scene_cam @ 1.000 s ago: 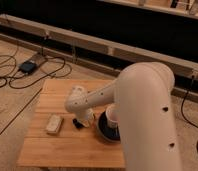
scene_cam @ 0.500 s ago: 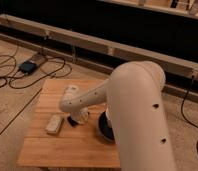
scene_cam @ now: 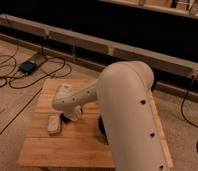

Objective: Push the eraser across the table

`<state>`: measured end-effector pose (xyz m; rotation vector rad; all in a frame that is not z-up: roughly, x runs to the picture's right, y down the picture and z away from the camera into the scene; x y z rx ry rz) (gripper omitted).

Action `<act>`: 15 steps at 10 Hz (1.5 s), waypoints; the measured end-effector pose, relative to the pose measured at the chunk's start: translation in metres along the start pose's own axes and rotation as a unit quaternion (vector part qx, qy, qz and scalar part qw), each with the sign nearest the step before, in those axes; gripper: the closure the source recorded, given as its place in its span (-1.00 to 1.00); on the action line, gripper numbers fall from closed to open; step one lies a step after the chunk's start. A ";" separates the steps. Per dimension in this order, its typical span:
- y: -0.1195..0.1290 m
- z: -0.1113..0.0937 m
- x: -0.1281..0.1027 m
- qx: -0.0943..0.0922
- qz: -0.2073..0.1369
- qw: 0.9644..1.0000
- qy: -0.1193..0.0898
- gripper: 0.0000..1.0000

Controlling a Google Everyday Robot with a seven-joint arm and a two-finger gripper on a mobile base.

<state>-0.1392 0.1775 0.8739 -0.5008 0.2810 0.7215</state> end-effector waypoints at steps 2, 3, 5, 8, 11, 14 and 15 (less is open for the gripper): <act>0.006 -0.003 -0.024 -0.010 -0.001 1.000 -0.014 1.00; 0.006 -0.004 -0.035 -0.013 0.000 1.000 -0.020 1.00; 0.004 -0.004 -0.056 -0.018 0.005 0.999 -0.030 1.00; 0.001 0.003 -0.085 -0.026 0.014 0.999 -0.040 1.00; -0.008 0.011 -0.122 -0.031 0.026 0.998 -0.054 1.00; -0.013 0.012 -0.158 -0.037 0.037 0.996 -0.072 1.00; -0.015 0.012 -0.167 -0.039 0.040 0.995 -0.078 1.00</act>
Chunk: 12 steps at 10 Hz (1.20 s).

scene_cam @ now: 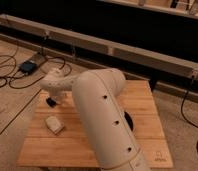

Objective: Push the eraser across the table

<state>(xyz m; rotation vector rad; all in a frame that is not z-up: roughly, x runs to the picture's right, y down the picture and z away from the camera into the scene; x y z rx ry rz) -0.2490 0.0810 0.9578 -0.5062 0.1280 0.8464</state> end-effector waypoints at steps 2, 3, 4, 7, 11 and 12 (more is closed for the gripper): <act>-0.003 0.003 -0.027 -0.003 0.007 1.000 -0.016 1.00; -0.004 0.004 -0.037 -0.004 0.009 1.000 -0.022 1.00; -0.005 0.005 -0.052 -0.005 0.012 0.999 -0.032 1.00; -0.010 0.004 -0.084 -0.006 0.018 0.998 -0.055 1.00; -0.011 0.003 -0.088 -0.007 0.019 0.998 -0.058 1.00; -0.011 0.003 -0.088 -0.006 0.019 0.998 -0.058 1.00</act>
